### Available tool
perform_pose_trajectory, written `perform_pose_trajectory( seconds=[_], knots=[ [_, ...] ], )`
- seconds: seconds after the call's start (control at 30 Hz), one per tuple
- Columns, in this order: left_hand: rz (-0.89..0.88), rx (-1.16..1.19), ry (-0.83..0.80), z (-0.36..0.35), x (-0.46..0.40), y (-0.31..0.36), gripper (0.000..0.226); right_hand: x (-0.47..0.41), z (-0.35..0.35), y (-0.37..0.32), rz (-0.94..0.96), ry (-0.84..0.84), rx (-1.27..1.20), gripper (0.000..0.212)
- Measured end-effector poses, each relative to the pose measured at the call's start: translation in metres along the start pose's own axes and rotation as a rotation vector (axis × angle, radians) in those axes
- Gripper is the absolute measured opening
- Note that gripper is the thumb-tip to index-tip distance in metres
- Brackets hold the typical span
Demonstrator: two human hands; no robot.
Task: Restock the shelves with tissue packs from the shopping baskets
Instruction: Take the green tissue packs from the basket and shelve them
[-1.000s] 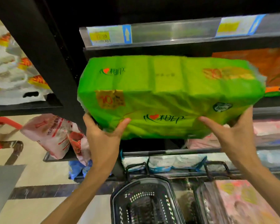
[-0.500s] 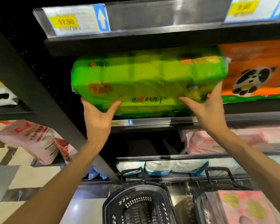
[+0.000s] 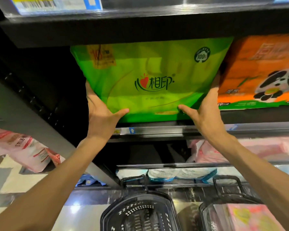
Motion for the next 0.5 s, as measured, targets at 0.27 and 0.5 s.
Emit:
perform_pose_trajectory(
  seconds=[0.27,0.5],
  knots=[
    [0.092,-0.012,-0.023,-0.049,-0.046,-0.004,0.143,-0.055,-0.018,0.024,0.003,0.103,0.13,0.121],
    [0.124,0.0,-0.066,-0.084,-0.082,-0.005,0.14,-0.098,-0.031,0.035,-0.09,0.143,0.137,0.133]
  ],
)
Point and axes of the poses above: each hand's wrist, its own x-axis away from the middle knuckle, its own z-axis out of the back of the hand, y = z × x, the point moved 5 cm from there along -x, towards the middle knuckle, and after that the axes turned 2 degrees about y, right-handed, at the moved point
